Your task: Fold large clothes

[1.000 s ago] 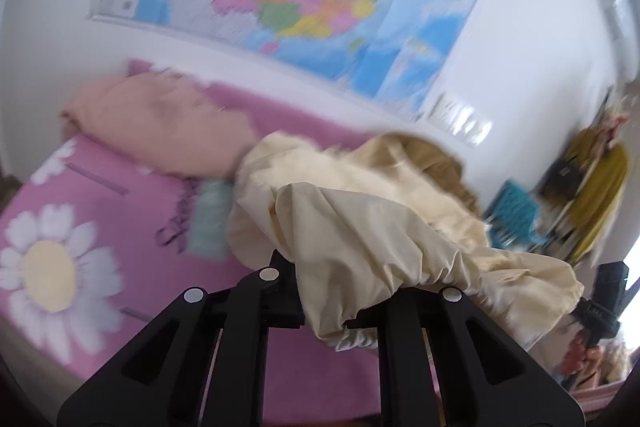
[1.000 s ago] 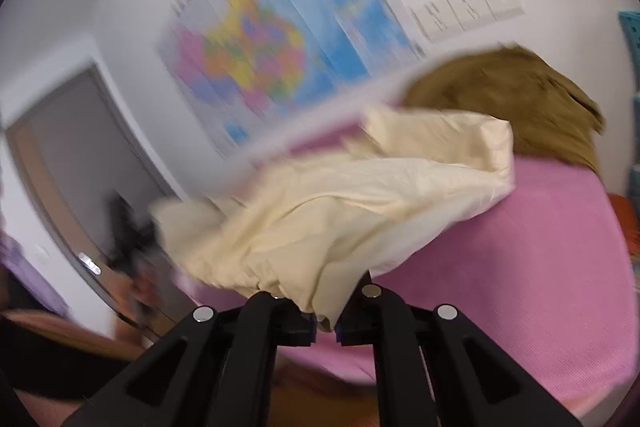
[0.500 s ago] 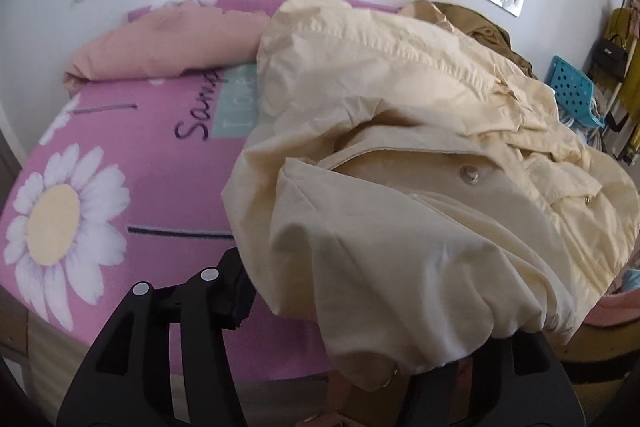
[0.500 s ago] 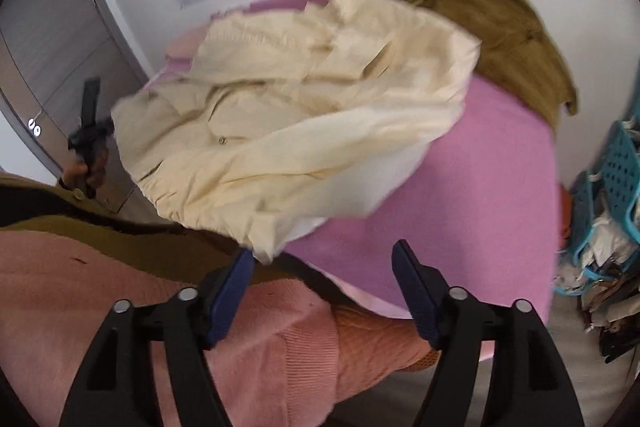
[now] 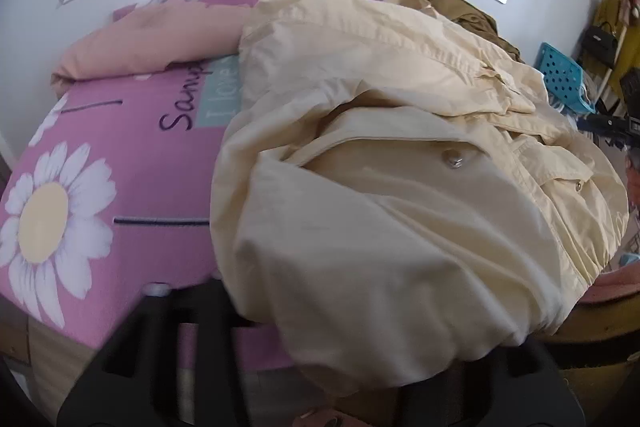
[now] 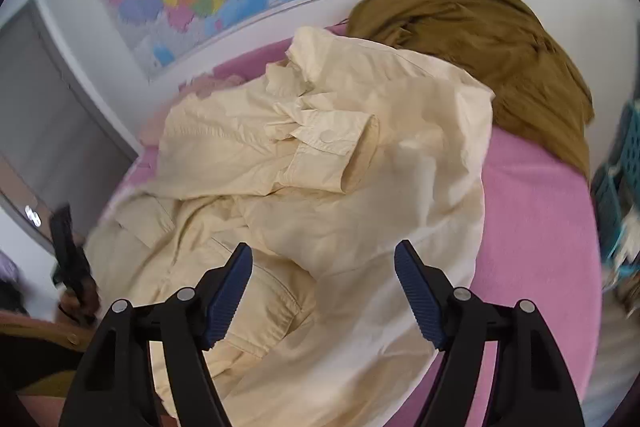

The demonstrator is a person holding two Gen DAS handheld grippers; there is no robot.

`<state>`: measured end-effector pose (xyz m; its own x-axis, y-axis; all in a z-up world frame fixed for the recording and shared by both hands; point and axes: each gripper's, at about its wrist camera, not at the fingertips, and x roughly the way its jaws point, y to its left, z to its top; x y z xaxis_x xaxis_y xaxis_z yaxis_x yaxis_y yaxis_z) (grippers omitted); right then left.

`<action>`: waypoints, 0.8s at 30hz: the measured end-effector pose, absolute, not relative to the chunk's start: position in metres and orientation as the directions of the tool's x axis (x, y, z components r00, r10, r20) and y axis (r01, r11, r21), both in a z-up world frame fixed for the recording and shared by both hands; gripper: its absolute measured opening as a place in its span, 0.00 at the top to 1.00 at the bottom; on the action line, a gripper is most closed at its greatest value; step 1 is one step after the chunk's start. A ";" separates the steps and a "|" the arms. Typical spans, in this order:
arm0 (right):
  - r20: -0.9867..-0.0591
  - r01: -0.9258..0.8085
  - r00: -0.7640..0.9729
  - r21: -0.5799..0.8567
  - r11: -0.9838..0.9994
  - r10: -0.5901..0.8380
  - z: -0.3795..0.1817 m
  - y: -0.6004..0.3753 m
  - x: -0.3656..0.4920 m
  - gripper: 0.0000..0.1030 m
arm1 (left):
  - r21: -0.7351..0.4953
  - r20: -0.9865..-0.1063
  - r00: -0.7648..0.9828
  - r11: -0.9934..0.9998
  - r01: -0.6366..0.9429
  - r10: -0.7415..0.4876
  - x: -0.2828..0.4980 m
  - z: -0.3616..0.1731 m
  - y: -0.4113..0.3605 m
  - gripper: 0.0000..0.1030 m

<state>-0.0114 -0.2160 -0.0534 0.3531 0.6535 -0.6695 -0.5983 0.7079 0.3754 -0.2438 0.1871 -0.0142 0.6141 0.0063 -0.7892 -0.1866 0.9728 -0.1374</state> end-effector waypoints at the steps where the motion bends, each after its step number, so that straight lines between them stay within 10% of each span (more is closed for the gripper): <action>1: -0.663 -0.587 0.355 0.390 0.709 0.659 -0.054 -0.223 -0.015 0.28 | -0.135 -0.787 0.617 0.975 -0.179 0.004 -0.245 -0.014 0.187 0.43; 7: -0.664 -0.505 0.382 0.434 0.747 0.643 -0.072 -0.267 -0.048 0.13 | -0.190 -0.792 0.609 0.964 -0.187 -0.038 -0.241 -0.024 0.198 0.25; 17: -0.606 -0.480 0.221 0.614 0.626 0.764 -0.120 -0.261 -0.067 0.12 | -0.192 -0.785 0.619 0.961 -0.197 -0.030 -0.247 -0.026 0.193 0.33; 20: -0.556 -0.505 0.164 0.662 0.553 0.815 -0.120 -0.253 -0.072 0.46 | -0.292 -0.761 0.637 0.941 -0.169 -0.121 -0.251 -0.024 0.193 0.74; 22: -0.541 -0.523 0.162 0.662 0.537 0.825 -0.116 -0.249 -0.077 0.80 | -0.305 -0.752 0.648 0.936 -0.177 -0.123 -0.253 -0.020 0.193 0.84; 24: -0.494 -0.521 0.183 0.684 0.510 0.850 -0.104 -0.252 -0.079 0.87 | -0.378 -0.718 0.675 0.910 -0.173 -0.170 -0.257 -0.011 0.201 0.87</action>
<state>-0.0795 -0.2522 -0.1041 0.1833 0.8501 -0.4938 -0.5210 0.5099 0.6845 -0.2571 0.2012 -0.0108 0.6755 -0.1700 -0.7175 -0.1725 0.9096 -0.3780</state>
